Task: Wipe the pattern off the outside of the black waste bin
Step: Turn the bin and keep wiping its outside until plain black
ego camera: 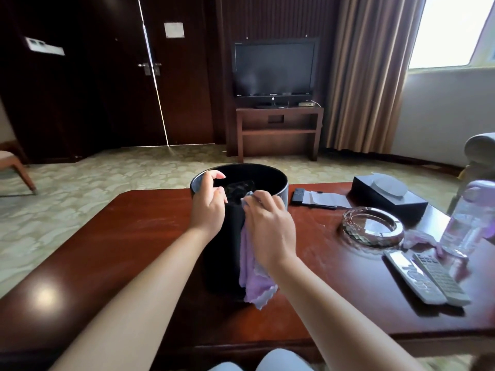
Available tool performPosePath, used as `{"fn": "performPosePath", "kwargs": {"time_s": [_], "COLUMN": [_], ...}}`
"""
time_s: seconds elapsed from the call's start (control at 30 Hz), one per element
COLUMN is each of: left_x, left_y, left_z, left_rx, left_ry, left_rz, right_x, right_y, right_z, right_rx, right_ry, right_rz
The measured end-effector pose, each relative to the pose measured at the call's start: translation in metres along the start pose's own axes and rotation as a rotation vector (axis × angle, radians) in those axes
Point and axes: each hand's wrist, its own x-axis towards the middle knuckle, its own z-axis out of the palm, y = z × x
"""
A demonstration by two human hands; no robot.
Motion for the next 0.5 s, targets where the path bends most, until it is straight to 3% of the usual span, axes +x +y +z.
{"fn": "performPosePath", "kwargs": {"time_s": [0.17,0.3,0.5], "left_x": [-0.002,-0.002,-0.003], "left_y": [-0.002,-0.011,-0.013], "left_z": [0.007,0.009,0.010], "left_rx": [0.076,0.287,0.456], "left_ry": [0.014,0.056,0.066], "left_rz": [0.029,0.226,0.358], "right_x": [-0.005,-0.006,-0.006], "right_y": [0.015,0.013,0.012], "right_z": [-0.007,-0.008,-0.011], "right_rx": [0.160,0.244,0.230], "right_ry": [0.076,0.112,0.087], "right_rz": [0.221,0.306,0.284]}}
